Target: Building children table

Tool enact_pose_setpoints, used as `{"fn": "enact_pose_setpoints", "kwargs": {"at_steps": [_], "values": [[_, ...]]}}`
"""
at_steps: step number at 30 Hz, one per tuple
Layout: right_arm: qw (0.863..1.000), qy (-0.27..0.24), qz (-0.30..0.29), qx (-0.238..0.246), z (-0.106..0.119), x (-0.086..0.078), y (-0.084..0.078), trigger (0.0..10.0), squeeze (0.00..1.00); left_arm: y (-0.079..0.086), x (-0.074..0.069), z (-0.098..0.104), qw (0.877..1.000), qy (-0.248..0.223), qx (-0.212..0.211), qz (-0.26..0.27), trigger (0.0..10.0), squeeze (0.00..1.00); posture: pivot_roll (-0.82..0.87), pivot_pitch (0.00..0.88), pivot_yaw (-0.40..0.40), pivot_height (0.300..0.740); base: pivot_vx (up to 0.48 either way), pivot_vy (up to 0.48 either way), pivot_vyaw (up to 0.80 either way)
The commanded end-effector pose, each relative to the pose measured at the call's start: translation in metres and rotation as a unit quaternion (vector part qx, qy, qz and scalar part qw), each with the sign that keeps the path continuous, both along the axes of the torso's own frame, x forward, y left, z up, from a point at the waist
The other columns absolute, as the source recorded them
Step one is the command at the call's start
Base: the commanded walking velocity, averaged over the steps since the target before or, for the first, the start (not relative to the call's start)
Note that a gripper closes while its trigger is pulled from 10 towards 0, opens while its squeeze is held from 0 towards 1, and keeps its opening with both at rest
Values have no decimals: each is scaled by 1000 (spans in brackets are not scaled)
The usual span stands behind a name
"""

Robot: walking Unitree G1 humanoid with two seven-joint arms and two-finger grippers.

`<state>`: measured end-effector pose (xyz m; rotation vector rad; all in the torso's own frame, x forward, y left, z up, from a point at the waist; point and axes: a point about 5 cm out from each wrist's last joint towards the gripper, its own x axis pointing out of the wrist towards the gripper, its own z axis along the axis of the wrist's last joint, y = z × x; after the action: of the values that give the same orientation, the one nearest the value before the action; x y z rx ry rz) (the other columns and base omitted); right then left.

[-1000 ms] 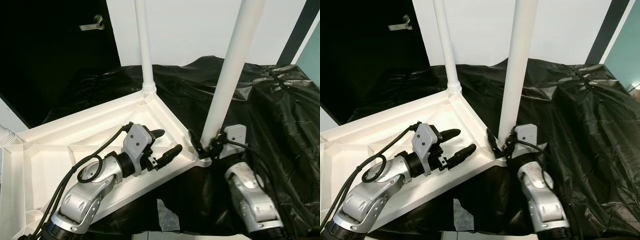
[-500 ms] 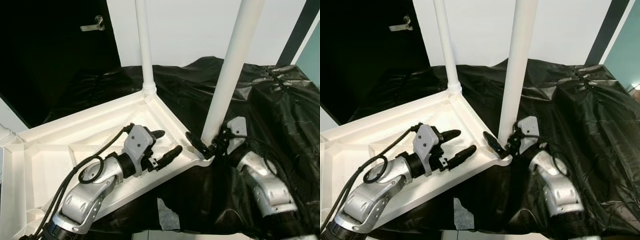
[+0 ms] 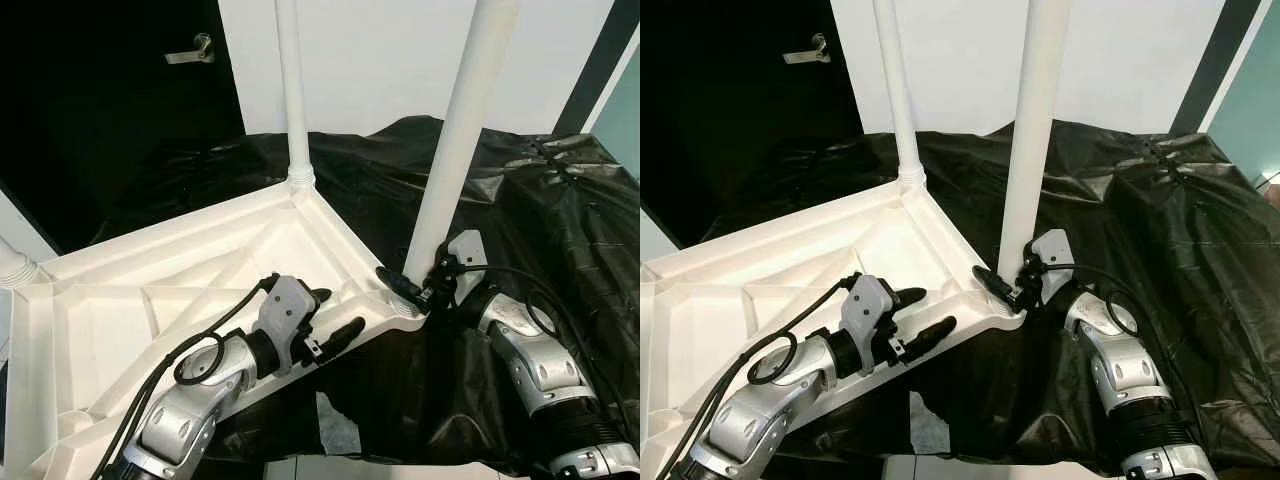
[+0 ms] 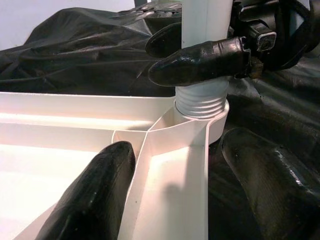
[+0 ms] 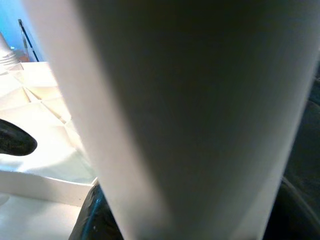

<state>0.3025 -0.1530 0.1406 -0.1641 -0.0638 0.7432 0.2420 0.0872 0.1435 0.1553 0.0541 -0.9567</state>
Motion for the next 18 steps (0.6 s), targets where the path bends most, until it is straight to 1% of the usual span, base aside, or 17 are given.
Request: {"fn": "enact_pose_setpoints", "kwargs": {"at_steps": [1,2,3,4,5,6,7,8,9,10,12,13,14,16,17,18], "values": [[1000,12,-13,-3,-7,1,1,0,0,1,4,-1,1000,-10,8,22,10000,0,19,0,3,740,0,0,0],[1000,12,-13,-3,-7,1,1,0,0,1,4,-1,1000,-10,8,22,10000,0,19,0,3,740,0,0,0],[1000,11,-24,-2,-8,1,2,7922,0,0,5,-1,1000,-12,7,23,10000,0,17,0,4,740,0,0,0],[1000,11,-24,-2,-8,1,2,7922,0,0,5,-1,1000,-12,7,23,10000,0,17,0,4,740,0,0,0],[999,13,-45,-7,-11,1,3,7804,0,0,5,-1,1000,-15,5,24,10000,0,14,0,6,740,0,0,0],[999,13,-45,-7,-11,1,3,7804,0,0,5,-1,1000,-15,5,24,10000,0,14,0,6,740,0,0,0],[997,16,-71,-12,-16,1,5,10000,0,-1,6,-1,1000,-17,3,24,10000,0,9,0,9,740,0,0,0],[997,16,-71,-12,-16,1,5,10000,0,-1,6,-1,1000,-17,3,24,10000,0,9,0,9,740,0,0,0],[995,20,-98,-11,-20,1,7,10000,0,-1,8,-1,1000,-19,2,24,10000,0,6,0,13,740,0,0,0],[995,20,-98,-11,-20,1,7,10000,0,-1,8,-1,1000,-19,2,24,10000,0,6,0,13,740,0,0,0],[990,24,-139,-1,-25,-1,14,10000,0,-3,10,-1,999,-21,2,25,10000,0,0,0,20,740,0,0,0],[990,24,-139,-1,-25,-1,14,10000,0,-3,10,-1,999,-21,2,25,10000,0,0,0,20,740,0,0,0],[987,28,-157,5,-27,-2,16,10000,0,-3,11,-1,999,-21,1,25,10000,0,-4,0,25,740,0,0,0],[976,39,-212,23,-30,-3,19,10000,0,-2,14,-2,999,-22,2,27,10000,0,-13,0,32,740,0,0,0],[968,39,-244,30,-31,-4,21,10000,0,-1,15,-3,999,-22,3,27,10000,0,-21,0,35,740,0,0,0],[963,38,-265,35,-32,-4,22,10000,0,-1,15,-3,999,-22,3,28,10000,0,-21,0,35,740,0,0,0]]}}
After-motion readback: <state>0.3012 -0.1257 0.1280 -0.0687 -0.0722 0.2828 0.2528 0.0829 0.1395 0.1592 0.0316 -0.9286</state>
